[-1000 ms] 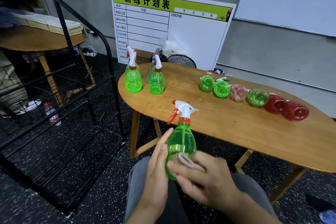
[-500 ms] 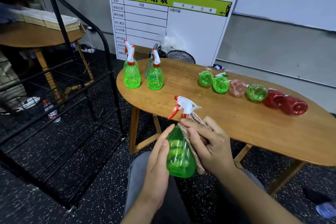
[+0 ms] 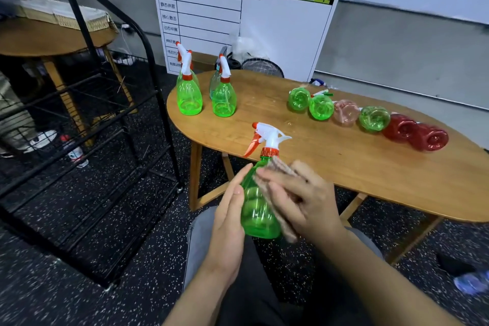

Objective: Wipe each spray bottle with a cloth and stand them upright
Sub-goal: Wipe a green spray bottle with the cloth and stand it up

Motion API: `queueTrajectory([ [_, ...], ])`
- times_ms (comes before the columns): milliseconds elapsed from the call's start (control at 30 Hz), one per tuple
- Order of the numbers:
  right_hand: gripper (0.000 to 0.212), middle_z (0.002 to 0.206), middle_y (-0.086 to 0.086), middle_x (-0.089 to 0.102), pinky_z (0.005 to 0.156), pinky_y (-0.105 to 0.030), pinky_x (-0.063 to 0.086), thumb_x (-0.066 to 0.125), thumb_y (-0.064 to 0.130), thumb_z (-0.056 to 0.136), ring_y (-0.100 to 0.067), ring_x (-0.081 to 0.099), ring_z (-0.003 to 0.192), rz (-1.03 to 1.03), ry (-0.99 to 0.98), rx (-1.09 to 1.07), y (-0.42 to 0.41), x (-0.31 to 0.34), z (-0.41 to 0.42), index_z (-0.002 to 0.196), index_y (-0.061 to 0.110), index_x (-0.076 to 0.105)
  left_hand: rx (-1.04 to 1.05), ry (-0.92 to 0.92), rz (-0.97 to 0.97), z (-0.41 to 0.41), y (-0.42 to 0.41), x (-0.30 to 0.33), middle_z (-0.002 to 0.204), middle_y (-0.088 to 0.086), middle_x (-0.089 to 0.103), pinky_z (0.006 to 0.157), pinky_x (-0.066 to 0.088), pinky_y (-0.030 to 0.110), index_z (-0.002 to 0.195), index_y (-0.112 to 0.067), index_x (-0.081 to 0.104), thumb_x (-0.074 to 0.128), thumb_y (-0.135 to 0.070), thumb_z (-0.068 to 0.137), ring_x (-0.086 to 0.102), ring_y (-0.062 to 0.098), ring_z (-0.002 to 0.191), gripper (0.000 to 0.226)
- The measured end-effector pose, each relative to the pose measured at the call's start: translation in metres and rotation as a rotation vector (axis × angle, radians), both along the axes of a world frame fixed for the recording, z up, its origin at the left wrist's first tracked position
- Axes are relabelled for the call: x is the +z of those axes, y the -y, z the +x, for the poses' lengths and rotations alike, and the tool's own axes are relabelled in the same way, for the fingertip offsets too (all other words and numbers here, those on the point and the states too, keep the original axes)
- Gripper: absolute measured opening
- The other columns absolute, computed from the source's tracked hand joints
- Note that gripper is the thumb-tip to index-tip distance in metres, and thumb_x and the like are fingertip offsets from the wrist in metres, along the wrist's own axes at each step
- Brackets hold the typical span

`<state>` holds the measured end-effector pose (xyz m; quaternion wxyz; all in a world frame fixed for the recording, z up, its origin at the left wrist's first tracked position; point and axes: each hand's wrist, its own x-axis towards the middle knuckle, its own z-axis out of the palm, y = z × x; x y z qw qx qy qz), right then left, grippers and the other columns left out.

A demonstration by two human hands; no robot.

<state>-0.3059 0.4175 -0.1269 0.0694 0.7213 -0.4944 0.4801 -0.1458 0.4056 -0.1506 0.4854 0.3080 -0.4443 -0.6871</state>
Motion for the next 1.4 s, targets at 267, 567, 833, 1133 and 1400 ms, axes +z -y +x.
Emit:
queueTrajectory([
  [267, 0.027, 0.081, 0.024, 0.048, 0.065, -0.014, 0.036, 0.060, 0.026, 0.102, -0.002, 0.048, 0.069, 0.116, 0.255, 0.016, 0.007, 0.008, -0.001, 0.121, 0.019, 0.077, -0.025, 0.027, -0.085, 0.005, -0.005, 0.002, 0.149, 0.004, 0.063, 0.109, 0.052, 0.042, 0.155, -0.026, 0.048, 0.080, -0.061, 0.084, 0.058, 0.026, 0.139, 0.086],
  [567, 0.026, 0.093, 0.002, 0.066, 0.071, -0.028, 0.045, 0.058, 0.027, 0.102, -0.014, 0.059, 0.081, 0.167, 0.410, 0.036, 0.009, 0.025, -0.009, 0.121, 0.023, 0.076, -0.093, -0.105, 0.014, 0.003, -0.006, 0.008, 0.140, 0.001, 0.070, 0.103, 0.058, 0.045, 0.154, -0.035, 0.048, 0.047, -0.036, 0.101, 0.067, 0.024, 0.129, 0.052],
  [833, 0.031, 0.087, 0.005, 0.052, 0.057, -0.026, 0.044, 0.057, 0.033, 0.104, -0.013, 0.053, 0.068, 0.171, 0.147, 0.011, 0.005, 0.009, 0.006, 0.130, 0.028, 0.073, -0.008, -0.011, -0.016, 0.003, 0.000, -0.002, 0.152, 0.000, 0.060, 0.121, 0.038, 0.053, 0.152, -0.035, 0.054, 0.049, -0.038, 0.107, 0.055, 0.022, 0.143, 0.045],
  [1133, 0.028, 0.084, 0.001, 0.061, 0.057, -0.022, 0.042, 0.068, 0.032, 0.099, -0.011, 0.051, 0.069, -0.089, -0.551, 0.221, -0.027, -0.007, 0.003, 0.125, 0.028, 0.077, -0.003, -0.075, 0.054, 0.005, 0.003, -0.002, 0.139, 0.007, 0.070, 0.108, 0.055, 0.041, 0.149, -0.028, 0.055, 0.040, -0.036, 0.103, 0.066, 0.028, 0.129, 0.049],
  [1400, 0.031, 0.084, 0.006, 0.049, 0.048, -0.033, 0.047, 0.052, 0.040, 0.105, -0.010, 0.051, 0.062, 0.086, 0.006, -0.084, 0.014, 0.011, -0.008, 0.125, 0.033, 0.076, 0.012, 0.018, -0.046, 0.002, -0.004, 0.002, 0.142, -0.004, 0.068, 0.113, 0.049, 0.045, 0.146, -0.027, 0.059, 0.046, -0.035, 0.107, 0.063, 0.016, 0.134, 0.042],
])
